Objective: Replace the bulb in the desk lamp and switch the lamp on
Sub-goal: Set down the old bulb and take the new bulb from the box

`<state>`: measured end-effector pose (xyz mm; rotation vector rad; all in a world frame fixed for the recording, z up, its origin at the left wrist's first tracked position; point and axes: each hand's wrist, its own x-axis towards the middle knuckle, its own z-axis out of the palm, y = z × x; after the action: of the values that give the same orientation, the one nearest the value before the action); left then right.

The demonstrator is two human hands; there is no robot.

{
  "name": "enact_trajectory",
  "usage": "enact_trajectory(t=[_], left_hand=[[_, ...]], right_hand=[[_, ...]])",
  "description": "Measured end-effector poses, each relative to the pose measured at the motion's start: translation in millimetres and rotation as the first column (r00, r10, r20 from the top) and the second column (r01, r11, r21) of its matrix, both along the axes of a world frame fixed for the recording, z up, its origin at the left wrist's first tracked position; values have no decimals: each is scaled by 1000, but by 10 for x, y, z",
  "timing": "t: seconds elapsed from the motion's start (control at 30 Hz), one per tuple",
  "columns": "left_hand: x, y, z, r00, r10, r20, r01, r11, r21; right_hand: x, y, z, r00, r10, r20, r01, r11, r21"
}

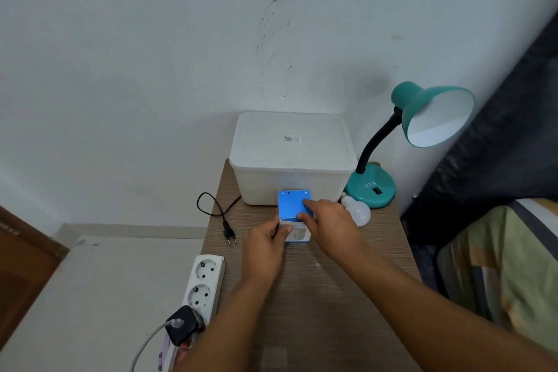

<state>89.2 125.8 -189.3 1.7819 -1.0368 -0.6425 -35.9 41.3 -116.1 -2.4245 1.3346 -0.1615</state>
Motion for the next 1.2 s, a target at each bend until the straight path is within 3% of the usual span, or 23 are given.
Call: enact_trajectory(t=[0.17,0.43,0.6,0.83,1.03,1.2], left_hand=[[-14,2,11,998,11,-59,-14,999,-51],[-21,32,108,977,-23,-210,1,994,-106],[4,45,123,998,-49,-30,46,996,-81],[44,-4,82,964,-88,251,111,991,-77],[148,-64,130,956,-123,267,142,988,-53],[236,-111,247,962,-188,197,195,981,-13]], right_hand=[[-10,4,-23,998,-12,60,12,1000,-2],[-61,-29,-67,918,-145,370,134,989,56],[-17,-68,-82,890,-190,414,198,980,24],[36,-152,-78,921,-213,325,230,973,-14],[41,-156,-66,919,-227,323,233,972,19],[-35,-90,-140,917,-182,356,188,982,18]])
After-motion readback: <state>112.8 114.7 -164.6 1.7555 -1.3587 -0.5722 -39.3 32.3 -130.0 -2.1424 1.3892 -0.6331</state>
